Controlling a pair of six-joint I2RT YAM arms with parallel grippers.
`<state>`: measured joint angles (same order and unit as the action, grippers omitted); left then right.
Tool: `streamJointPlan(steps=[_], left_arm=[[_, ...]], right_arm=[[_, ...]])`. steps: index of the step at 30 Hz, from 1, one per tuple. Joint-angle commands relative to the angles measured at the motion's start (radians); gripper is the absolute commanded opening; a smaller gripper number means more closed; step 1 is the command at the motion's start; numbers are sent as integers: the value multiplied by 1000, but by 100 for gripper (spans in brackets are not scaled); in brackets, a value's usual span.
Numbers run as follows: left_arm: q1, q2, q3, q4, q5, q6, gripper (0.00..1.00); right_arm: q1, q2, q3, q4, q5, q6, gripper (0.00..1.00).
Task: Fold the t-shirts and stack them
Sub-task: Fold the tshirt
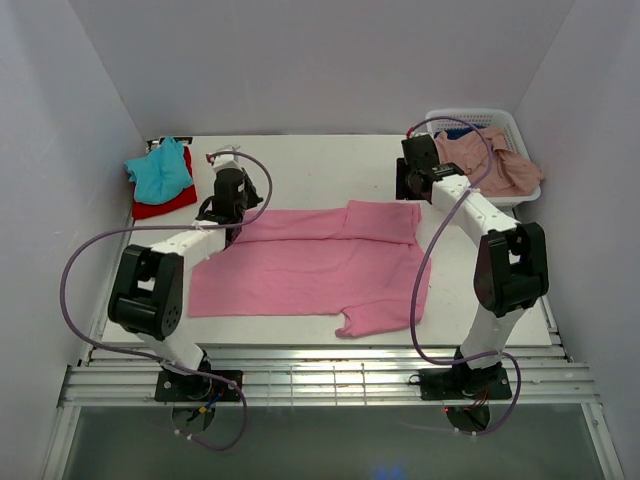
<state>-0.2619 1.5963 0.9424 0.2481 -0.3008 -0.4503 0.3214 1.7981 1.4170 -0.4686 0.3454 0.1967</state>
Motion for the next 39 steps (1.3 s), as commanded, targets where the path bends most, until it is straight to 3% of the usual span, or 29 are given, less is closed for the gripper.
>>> streamJointPlan(steps=[1,6,11,21,39], left_arm=[[-17,100,87,51,268,-37,0],[-76,237,183,104,516,-80,0],[-157,324,272,125,614,-97,0],[-254,387,312,123,615,-114,0],[-287,487,352,37,557,-119,0]], right_arm=[[7,-13,106,76,-35,-43,52],[-4,130,213,94,-106,-45,50],[-8,251,321,108,-186,-59,49],[-15,377,379,110,-394,-46,49],[-16,420,301,139,-456,-40,49]])
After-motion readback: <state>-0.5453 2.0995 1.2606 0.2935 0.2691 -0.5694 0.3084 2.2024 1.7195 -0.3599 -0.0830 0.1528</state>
